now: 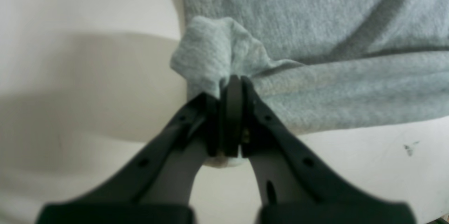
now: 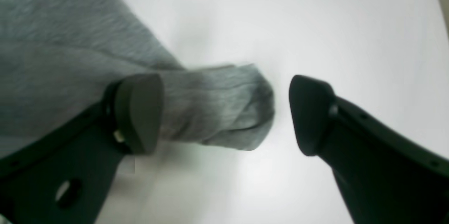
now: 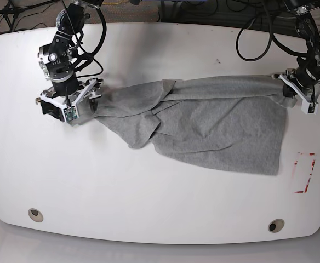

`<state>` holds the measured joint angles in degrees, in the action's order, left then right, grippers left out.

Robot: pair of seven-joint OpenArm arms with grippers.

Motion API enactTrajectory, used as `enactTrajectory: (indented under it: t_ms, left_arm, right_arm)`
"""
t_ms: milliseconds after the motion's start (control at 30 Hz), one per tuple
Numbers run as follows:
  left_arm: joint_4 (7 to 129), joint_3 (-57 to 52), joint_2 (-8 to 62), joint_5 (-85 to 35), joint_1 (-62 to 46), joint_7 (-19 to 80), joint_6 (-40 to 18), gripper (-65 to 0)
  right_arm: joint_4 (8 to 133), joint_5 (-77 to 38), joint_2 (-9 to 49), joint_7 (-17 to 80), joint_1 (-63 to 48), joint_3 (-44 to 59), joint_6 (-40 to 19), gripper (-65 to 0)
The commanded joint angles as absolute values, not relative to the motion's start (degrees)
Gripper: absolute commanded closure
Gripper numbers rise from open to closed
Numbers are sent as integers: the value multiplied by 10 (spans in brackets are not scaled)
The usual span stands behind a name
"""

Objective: Fold the T-shirt properly
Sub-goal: 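Move the right gripper inward along the shirt and regrasp the fabric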

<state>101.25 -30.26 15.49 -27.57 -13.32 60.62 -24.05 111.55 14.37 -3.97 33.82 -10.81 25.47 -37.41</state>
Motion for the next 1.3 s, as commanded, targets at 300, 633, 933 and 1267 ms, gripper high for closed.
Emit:
enactTrajectory:
  t_ms: [300,633,933,1267]
  left_arm:
    - [1021,-305,164,-279,-128,596,-240,0]
    - [1021,-305,164,-279,-128,596,-240,0]
    - [1020,-305,164,-279,-128,596,-240,0]
    - [1020,-305,164,-279,-128,596,-240,0]
  right_arm:
    - [1158,136,-73,343,-153,120,-400,-533]
    - [1156,95,-90,389,-161,31,-400,-531]
    - [1154,65,-90,414,-160,-31,-302,-531]
    - [1129,60,-90,414,-153,-35,-206,-531]
